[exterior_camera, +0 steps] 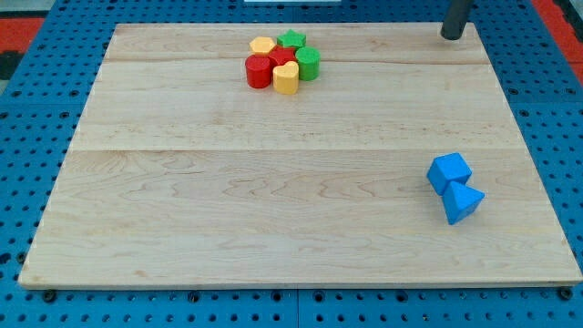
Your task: Push the yellow heart toward the blue cube
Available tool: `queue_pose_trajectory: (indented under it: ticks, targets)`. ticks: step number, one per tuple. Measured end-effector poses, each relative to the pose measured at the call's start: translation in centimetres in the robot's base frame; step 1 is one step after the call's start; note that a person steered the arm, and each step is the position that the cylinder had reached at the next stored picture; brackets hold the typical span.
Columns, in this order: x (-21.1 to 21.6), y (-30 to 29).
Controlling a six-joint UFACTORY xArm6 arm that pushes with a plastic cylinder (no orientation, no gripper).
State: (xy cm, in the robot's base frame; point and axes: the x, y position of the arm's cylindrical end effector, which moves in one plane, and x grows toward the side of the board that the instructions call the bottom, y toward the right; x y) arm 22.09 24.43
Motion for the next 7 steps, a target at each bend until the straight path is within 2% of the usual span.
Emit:
queue_pose_trajectory:
  ticks: [1, 2, 3, 4, 5, 7]
  targets:
    - [0.3, 0.1]
    - [0.4, -5.3]
    - [-2.5, -17.0]
    - [-2.6, -23.6]
    - [1.0, -30.8]
    - [9.3, -27.9]
